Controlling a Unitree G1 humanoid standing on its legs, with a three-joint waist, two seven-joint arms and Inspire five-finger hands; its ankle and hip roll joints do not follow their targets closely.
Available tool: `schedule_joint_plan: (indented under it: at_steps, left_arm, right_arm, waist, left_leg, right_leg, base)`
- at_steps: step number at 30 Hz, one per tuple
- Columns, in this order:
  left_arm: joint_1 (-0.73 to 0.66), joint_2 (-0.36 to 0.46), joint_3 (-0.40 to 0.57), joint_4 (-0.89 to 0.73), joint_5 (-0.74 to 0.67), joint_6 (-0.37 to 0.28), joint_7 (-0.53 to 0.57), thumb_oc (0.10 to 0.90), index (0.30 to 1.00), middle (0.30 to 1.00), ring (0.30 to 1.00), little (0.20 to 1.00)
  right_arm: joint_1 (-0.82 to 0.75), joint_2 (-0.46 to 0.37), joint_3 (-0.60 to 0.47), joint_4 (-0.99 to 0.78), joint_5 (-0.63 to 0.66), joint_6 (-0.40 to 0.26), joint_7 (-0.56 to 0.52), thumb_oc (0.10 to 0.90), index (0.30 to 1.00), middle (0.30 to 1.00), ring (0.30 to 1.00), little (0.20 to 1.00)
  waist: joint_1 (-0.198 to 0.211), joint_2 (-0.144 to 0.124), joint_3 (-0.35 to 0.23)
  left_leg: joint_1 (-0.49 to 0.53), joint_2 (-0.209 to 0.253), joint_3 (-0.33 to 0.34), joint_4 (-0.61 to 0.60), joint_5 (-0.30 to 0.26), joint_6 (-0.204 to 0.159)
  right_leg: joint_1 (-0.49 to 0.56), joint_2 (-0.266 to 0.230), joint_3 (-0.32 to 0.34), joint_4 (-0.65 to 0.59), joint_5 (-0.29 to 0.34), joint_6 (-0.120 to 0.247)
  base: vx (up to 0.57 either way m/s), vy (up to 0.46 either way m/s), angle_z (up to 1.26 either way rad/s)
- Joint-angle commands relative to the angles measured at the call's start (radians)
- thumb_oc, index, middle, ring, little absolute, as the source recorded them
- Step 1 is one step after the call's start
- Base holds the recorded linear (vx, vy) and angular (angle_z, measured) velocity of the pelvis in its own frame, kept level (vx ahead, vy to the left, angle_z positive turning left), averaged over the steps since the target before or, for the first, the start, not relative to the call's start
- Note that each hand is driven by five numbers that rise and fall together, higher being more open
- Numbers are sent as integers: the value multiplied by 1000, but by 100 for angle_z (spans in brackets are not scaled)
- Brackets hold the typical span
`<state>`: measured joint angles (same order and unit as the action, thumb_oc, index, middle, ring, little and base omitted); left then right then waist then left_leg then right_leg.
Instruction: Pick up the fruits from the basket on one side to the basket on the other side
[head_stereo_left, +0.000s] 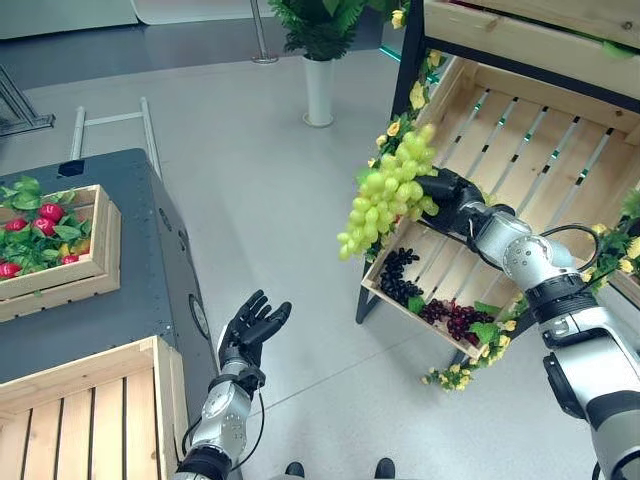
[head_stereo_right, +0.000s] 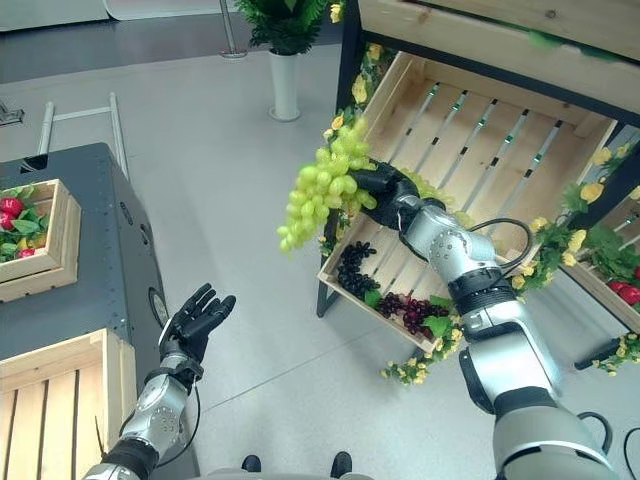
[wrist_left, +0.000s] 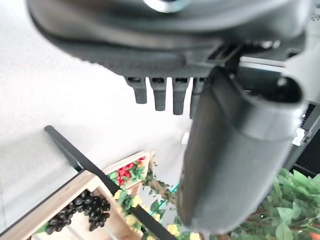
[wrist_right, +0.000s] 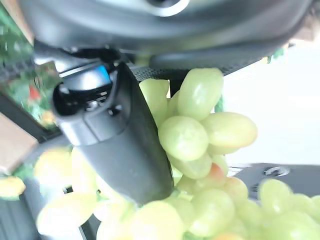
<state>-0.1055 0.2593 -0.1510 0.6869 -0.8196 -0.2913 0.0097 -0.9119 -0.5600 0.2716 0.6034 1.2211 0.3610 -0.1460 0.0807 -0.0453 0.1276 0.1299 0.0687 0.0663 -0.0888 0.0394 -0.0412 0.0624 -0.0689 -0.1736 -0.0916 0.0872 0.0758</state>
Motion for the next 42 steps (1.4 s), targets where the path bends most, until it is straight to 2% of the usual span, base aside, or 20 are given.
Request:
schedule_joint_plan:
  at_steps: [1,5,7,10,15,19,22,28,36,40,42]
  left_arm:
    - [-43,64,-73,-50,0,-86,-24,800,900,900,900,900]
    - [-42,65,-85,-45,-6,-93,-16,800,900,900,900,900]
    - [-42,66,-90,-42,-6,-96,-13,800,900,900,900,900]
    - [-45,67,-94,-41,-8,-97,-7,800,900,900,900,900]
    - [-47,71,-98,-41,-11,-97,0,800,900,900,900,900]
    - [-45,75,-101,-45,-12,-97,2,800,900,900,900,900]
    - [-49,81,-110,-45,-22,-100,9,800,900,900,900,900]
    - [-63,74,-117,-28,-26,-108,15,800,900,900,900,900]
    - [-68,69,-118,-22,-19,-106,27,800,900,900,900,900]
    - [-74,64,-125,-14,-20,-113,32,800,900,900,900,900]
    - [-78,60,-126,-16,-16,-110,37,800,900,900,900,900]
  right_arm:
    - [-142,-37,-130,23,99,-200,-135,400,300,300,300,300]
    - [-149,-35,-148,42,169,-261,-197,400,300,300,300,300]
    - [-153,-41,-155,53,150,-295,-227,400,300,300,300,300]
    - [-164,-54,-158,64,124,-309,-241,400,300,300,300,300]
    - [-195,-116,-143,88,-11,-312,-319,400,300,300,300,300]
    - [-218,-156,-135,116,-23,-325,-382,400,300,300,300,300]
    - [-242,-180,-137,134,40,-373,-455,400,300,300,300,300]
    - [-267,-160,-159,129,164,-475,-620,400,300,300,300,300]
    - [-274,-139,-181,134,220,-599,-813,400,300,300,300,300]
    - [-286,-124,-178,147,214,-625,-867,400,300,300,300,300]
    - [-288,-115,-173,150,190,-612,-887,400,300,300,300,300]
  waist:
    - [-6,-34,-114]
    - [-8,-32,-115]
    - [-9,-30,-117]
    - [-12,-31,-116]
    - [-23,-33,-115]
    - [-29,-34,-113]
    - [-35,-35,-114]
    - [-40,-35,-115]
    - [-33,-36,-119]
    - [-30,-37,-119]
    - [-28,-36,-119]
  left_leg:
    - [-8,-41,-39,1,-26,6]
    - [-6,-40,-36,1,-26,6]
    - [-2,-39,-35,1,-36,5]
    - [-7,-41,-33,1,-25,6]
    - [-4,-41,-29,1,-26,6]
    - [-2,-42,-26,1,-26,5]
    - [-3,-42,-22,1,-25,4]
    - [-7,-42,-15,1,-22,4]
    - [-18,-45,-16,1,-19,3]
    - [-22,-46,-16,1,-17,3]
    - [-23,-46,-18,1,-17,4]
  right_leg:
    - [60,-32,35,4,2,-17]
    - [59,-31,38,4,2,-18]
    - [63,-30,40,4,-6,-17]
    - [57,-30,42,4,4,-19]
    - [57,-29,49,4,5,-18]
    - [56,-26,54,4,7,-18]
    - [54,-24,58,4,8,-17]
    - [49,-23,63,4,11,-19]
    - [41,-24,62,4,14,-19]
    - [38,-23,61,4,15,-20]
    - [36,-23,61,4,16,-21]
  base:
    - [0,0,0]
    - [15,2,0]
    - [27,-2,-1]
    - [0,0,0]
    - [0,0,0]
    - [0,0,0]
    - [5,0,-4]
    - [4,1,-6]
    - [0,0,0]
    - [0,0,0]
    - [0,0,0]
